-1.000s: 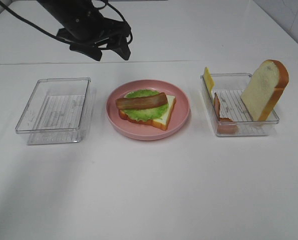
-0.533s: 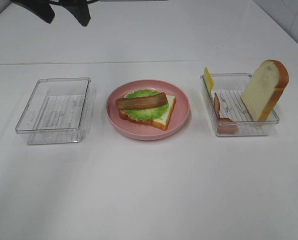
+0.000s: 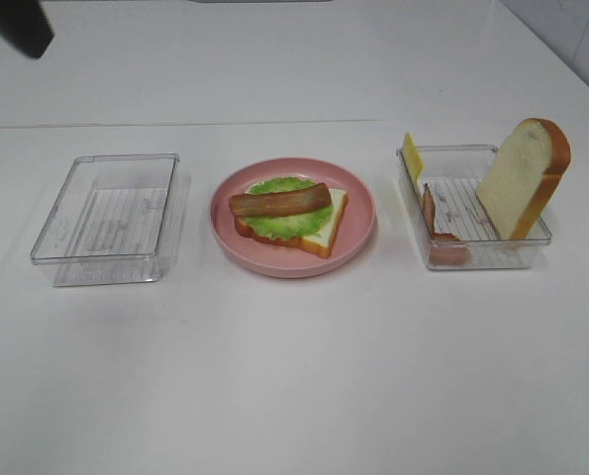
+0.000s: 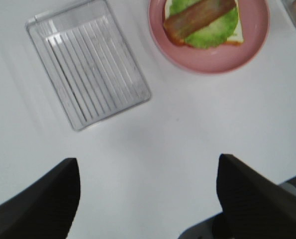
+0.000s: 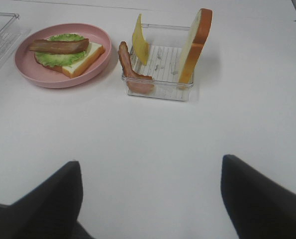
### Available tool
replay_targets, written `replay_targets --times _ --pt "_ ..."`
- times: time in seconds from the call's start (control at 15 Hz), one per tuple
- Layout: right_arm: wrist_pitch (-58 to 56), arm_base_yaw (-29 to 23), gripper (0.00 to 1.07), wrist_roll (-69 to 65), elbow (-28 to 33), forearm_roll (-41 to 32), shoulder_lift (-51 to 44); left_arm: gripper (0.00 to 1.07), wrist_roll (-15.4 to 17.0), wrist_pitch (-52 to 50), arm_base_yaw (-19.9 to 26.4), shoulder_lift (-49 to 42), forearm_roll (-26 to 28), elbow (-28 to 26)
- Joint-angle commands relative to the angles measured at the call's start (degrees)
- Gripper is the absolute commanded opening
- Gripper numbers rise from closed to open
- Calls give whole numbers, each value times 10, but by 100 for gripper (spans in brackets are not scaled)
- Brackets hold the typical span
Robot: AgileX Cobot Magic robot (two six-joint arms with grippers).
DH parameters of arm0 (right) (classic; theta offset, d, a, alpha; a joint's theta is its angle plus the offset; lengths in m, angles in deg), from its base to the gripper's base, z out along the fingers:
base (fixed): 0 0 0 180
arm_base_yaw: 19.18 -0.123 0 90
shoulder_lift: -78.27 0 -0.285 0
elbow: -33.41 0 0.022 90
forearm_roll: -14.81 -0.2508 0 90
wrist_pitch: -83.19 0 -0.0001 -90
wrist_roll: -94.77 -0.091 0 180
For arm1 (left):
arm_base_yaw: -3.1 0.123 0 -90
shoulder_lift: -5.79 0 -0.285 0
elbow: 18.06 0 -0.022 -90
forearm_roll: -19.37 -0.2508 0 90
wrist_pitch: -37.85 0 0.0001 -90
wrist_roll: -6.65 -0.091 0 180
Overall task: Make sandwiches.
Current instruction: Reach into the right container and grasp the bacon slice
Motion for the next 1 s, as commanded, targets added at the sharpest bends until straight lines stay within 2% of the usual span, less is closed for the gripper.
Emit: replay_targets --times 0.07,0.27,0.4,0.47,0.6,0.67,1.0 --pt "6 3 74 -4 2 1 -7 73 3 6 -3 -68 1 84" --pt "6 3 74 -4 2 1 -7 73 -1 -53 -3 -193 -10 220" --pt "6 3 74 -4 2 1 -7 73 -1 -94 -3 -269 -24 293" --pt "6 3 74 -4 2 1 -7 73 -1 -99 -3 -290 -26 307" --pt "6 3 74 -4 2 1 -7 73 -3 -105 -3 -367 -41 369" --pt "6 3 74 -4 2 1 -7 73 -3 -105 -3 -451 -50 418" --pt "9 3 74 -4 1 1 9 73 4 -103 -3 -647 -50 515"
